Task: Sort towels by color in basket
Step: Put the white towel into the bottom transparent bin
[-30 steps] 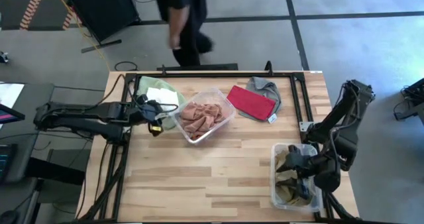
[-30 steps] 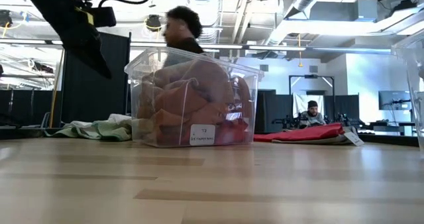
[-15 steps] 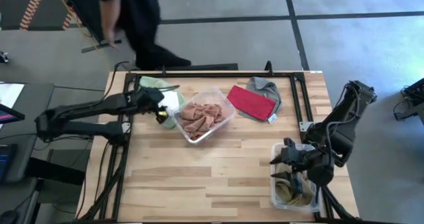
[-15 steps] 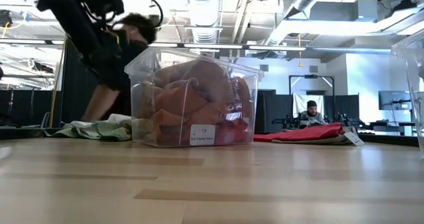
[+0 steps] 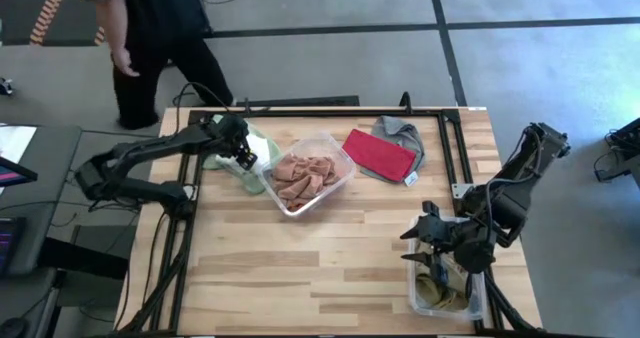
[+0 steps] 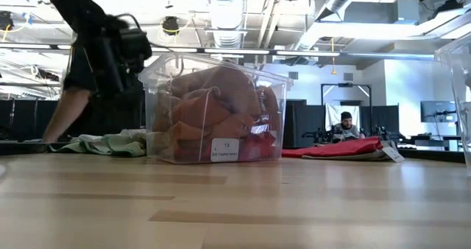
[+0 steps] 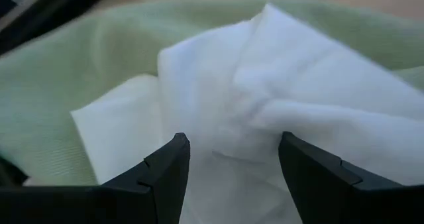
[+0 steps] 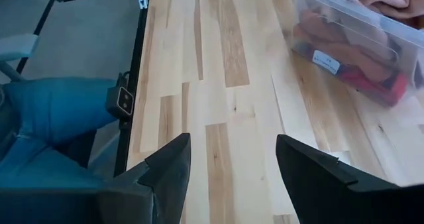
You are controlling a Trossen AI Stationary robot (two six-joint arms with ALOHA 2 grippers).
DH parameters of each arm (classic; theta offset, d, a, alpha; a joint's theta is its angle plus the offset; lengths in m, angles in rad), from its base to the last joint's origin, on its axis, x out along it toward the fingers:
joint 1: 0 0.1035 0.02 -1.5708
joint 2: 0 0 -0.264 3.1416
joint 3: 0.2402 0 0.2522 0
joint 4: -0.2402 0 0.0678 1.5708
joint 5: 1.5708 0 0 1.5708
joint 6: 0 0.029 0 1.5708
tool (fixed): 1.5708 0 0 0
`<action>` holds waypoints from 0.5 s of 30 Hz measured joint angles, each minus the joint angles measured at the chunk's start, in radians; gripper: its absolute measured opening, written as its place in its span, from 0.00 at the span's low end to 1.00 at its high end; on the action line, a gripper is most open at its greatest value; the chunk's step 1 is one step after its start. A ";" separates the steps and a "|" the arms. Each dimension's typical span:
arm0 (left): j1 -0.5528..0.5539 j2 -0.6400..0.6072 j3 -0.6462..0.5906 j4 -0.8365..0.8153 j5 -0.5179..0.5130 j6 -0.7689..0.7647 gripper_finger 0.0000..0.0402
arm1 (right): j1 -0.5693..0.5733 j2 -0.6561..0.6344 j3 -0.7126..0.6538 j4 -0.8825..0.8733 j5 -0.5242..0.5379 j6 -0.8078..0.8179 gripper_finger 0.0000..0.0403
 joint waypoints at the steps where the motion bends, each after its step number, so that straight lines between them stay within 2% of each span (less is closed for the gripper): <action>1: 0.013 0.018 0.000 0.006 0.010 0.006 0.55 | 0.000 0.000 0.000 0.001 0.000 -0.001 0.62; 9: 0.068 0.118 0.000 0.066 0.123 0.052 0.53 | 0.000 0.016 0.000 0.001 0.000 -0.003 0.62; 12: 0.071 0.134 0.000 0.066 0.137 0.086 0.45 | -0.002 0.028 0.000 0.000 0.000 -0.003 0.62; 15: 0.071 0.138 0.000 0.061 0.145 0.120 0.32 | -0.006 0.041 0.000 -0.001 -0.001 -0.003 0.62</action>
